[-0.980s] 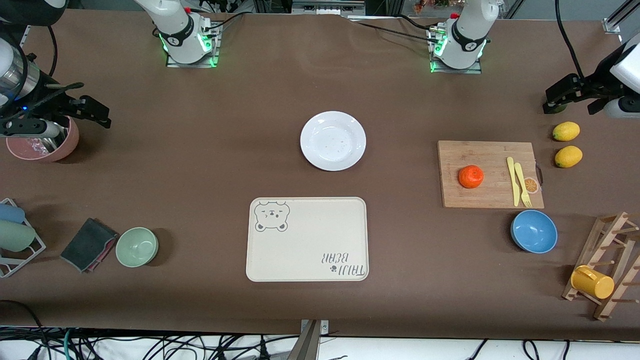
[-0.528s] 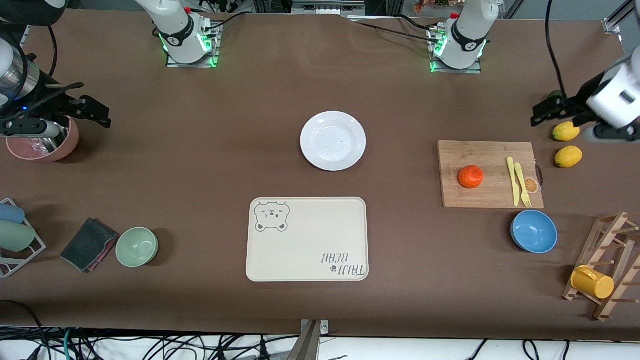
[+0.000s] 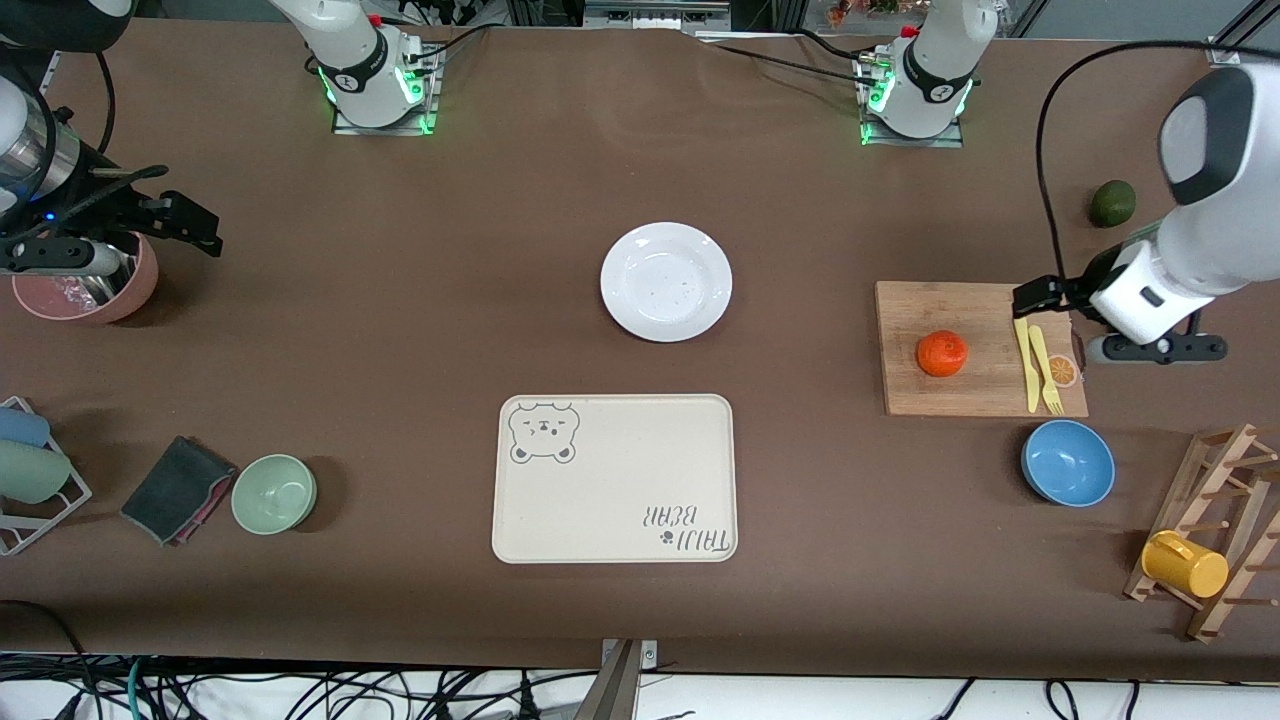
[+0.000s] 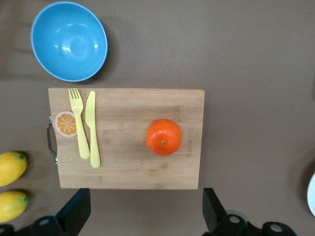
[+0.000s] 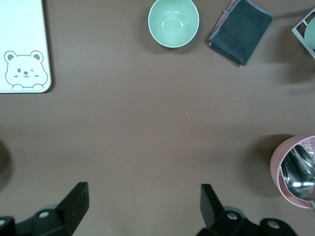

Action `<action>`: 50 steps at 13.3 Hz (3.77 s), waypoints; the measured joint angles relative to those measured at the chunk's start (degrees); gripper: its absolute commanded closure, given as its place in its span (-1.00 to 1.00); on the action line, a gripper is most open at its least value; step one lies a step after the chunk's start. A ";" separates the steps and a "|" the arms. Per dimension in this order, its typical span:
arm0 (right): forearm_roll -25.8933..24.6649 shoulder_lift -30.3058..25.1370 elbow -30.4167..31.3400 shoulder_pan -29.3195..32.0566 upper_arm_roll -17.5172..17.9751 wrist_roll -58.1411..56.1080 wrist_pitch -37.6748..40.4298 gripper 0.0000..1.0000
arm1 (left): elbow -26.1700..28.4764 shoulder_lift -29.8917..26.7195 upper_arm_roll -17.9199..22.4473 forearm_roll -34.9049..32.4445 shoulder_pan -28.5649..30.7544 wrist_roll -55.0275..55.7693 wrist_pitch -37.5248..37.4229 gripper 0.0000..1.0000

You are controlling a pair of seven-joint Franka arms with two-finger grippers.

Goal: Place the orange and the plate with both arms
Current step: 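Reach the left gripper down to the orange on the cutting board, then close the left gripper on the orange and lift it, then carry the orange with the left gripper over the white plate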

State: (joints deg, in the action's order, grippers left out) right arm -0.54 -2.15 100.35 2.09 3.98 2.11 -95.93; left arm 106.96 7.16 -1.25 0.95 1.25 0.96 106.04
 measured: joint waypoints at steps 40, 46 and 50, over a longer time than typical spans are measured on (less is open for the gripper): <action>0.00 0.00 0.00 0.00 0.03 0.00 0.00 -1.00 | 16.68 6.94 -12.12 8.42 -15.18 28.03 33.15 1.00; 0.00 0.01 0.00 0.00 0.04 0.00 0.00 -1.00 | 10.17 14.17 -19.22 8.77 -21.75 41.14 34.12 1.00; 0.00 0.01 0.00 0.00 0.06 0.00 0.00 -1.00 | 7.02 19.76 -19.21 8.78 -25.62 46.06 38.49 1.00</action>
State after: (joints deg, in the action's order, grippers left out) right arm -0.54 -2.14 100.34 2.09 4.04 2.11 -95.93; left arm 113.98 26.92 -20.46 9.73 -24.37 47.02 144.52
